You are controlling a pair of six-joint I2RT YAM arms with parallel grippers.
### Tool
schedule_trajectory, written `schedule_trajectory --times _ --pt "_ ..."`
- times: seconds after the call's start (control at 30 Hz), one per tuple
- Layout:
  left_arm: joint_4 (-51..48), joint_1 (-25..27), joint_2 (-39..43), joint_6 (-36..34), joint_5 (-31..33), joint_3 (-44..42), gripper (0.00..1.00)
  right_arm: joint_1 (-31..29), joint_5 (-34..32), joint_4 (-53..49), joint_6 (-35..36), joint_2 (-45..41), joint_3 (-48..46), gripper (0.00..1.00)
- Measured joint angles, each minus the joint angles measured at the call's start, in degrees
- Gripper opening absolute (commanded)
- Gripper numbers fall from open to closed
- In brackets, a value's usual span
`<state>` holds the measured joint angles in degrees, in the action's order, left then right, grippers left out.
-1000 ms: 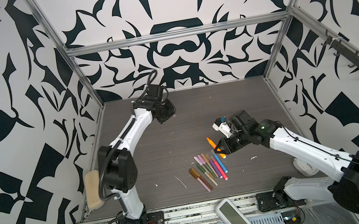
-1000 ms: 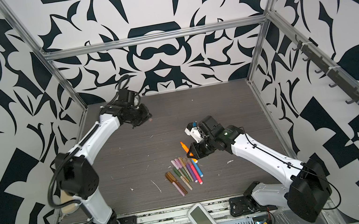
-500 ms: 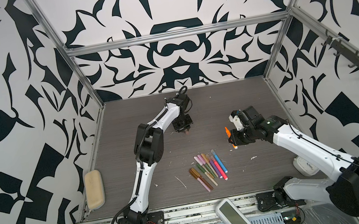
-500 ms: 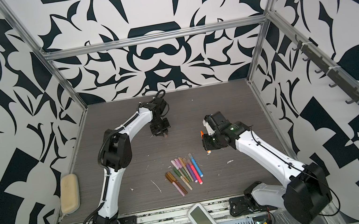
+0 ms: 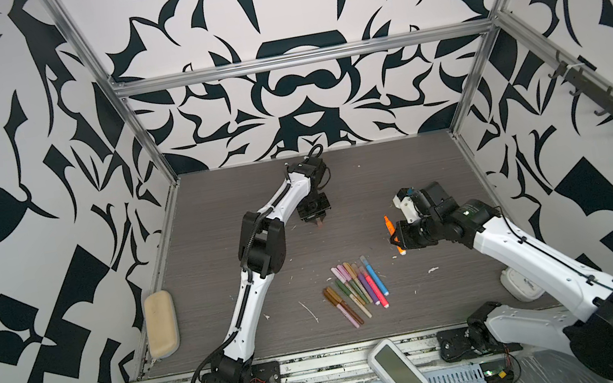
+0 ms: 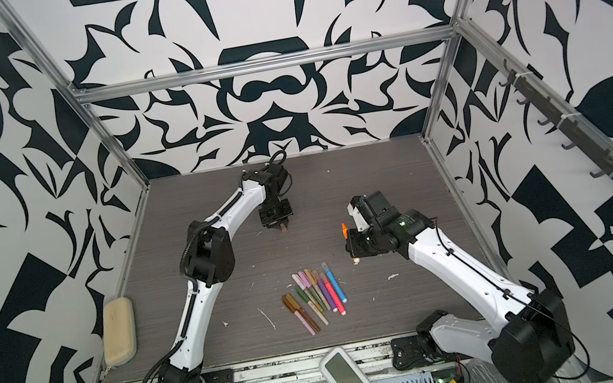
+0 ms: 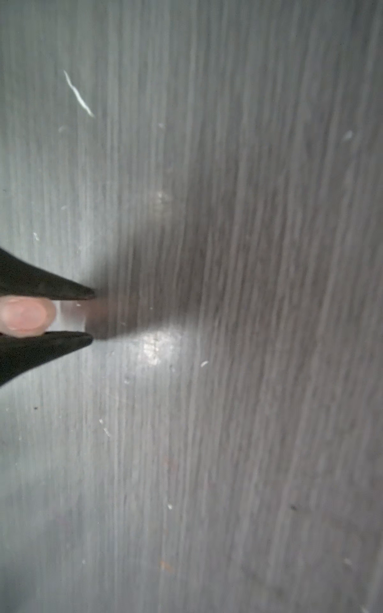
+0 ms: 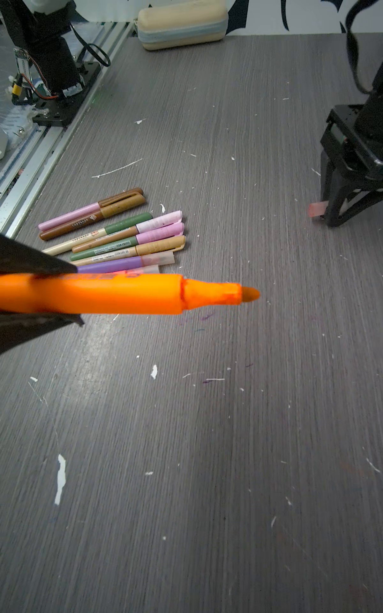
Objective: Open the pen caps
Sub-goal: 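Draw the left gripper back with the cap while the right holds the highlighter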
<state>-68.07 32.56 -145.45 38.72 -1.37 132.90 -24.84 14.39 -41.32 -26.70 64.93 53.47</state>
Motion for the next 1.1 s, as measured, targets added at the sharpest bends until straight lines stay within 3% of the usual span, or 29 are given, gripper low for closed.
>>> schedule_trajectory --times 0.5,0.77,1.1 --pt "-4.9 0.6 -0.3 -4.3 2.1 0.2 0.03 0.0 2.7 0.5 -0.4 1.2 -1.0 0.0" --pt "-5.0 0.6 -0.3 -5.6 2.4 0.2 0.23 0.0 4.5 1.6 -0.4 6.0 -0.7 0.0" --pt "-5.2 0.6 -0.2 -6.1 2.5 -0.1 0.29 0.0 5.6 2.7 -0.3 7.5 0.4 0.0"
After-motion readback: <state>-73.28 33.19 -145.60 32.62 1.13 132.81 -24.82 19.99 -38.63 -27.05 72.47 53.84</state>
